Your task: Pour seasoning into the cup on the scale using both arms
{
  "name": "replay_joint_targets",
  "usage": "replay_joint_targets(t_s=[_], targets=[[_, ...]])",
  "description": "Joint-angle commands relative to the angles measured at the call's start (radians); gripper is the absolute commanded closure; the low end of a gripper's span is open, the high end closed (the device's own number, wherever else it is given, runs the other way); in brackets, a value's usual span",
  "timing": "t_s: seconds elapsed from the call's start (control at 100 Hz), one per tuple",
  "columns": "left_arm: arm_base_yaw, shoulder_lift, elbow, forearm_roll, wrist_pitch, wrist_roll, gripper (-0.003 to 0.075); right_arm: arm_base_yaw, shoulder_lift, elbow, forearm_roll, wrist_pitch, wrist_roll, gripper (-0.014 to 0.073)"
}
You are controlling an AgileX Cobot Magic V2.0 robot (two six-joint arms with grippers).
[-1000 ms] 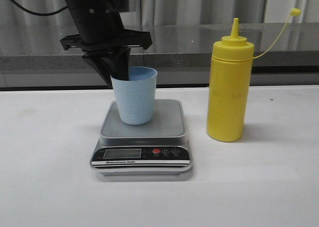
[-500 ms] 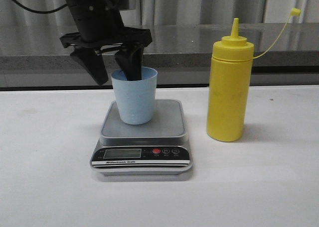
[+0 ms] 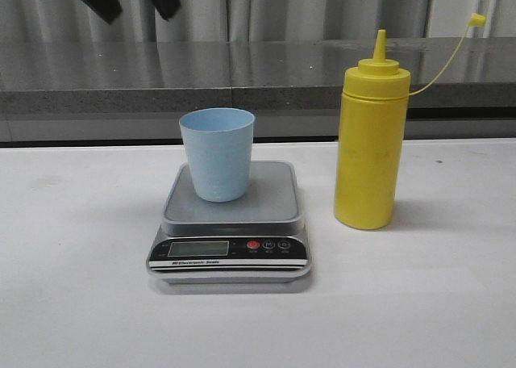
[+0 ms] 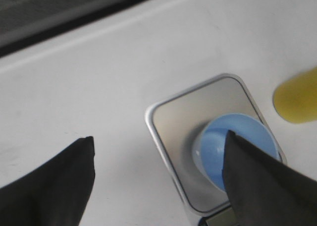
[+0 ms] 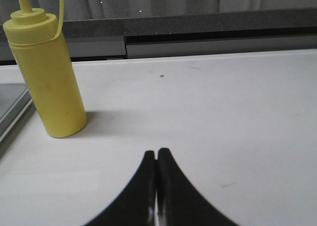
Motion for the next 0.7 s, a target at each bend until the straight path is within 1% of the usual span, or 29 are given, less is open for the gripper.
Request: replay_joint_targets(t_s=[0.0,0.12,0.23,0.41,0.53,0.69], targets=[[0.041,-0.129,0.056,-0.006,-0.142,0.001,0.0204,-0.006,-0.020,-0.016,-0.004,-0.082,-0.006,0.0662],[0.095,-0.275,0.231,-0.003,-0.300,0.001,0.0204,-0.006,-0.020,-0.016,-0.004,-0.082,-0.006,0.0662],[0.135,-0.413,0.431,0.019,-0.460,0.001,0.0204,-0.006,-0.020,-0.016,-0.004,-0.082,-0.006,0.0662],[0.150,-0.670,0.764,0.107,-0.705,0.001,0.0204,-0.006,-0.020,-0.016,-0.004,-0.082,-0.006,0.0662],[0.150,-0.834,0.943,0.107,-0.792,0.001,0.0204,-0.006,-0.020,-0.016,-0.004,-0.082,-0.006,0.0662],[0.150,-1.038,1.117,0.107,-0.804,0.001,0.0207,-0.006,-0.020,-0.016,-0.004,-0.082,-0.006,0.0662]])
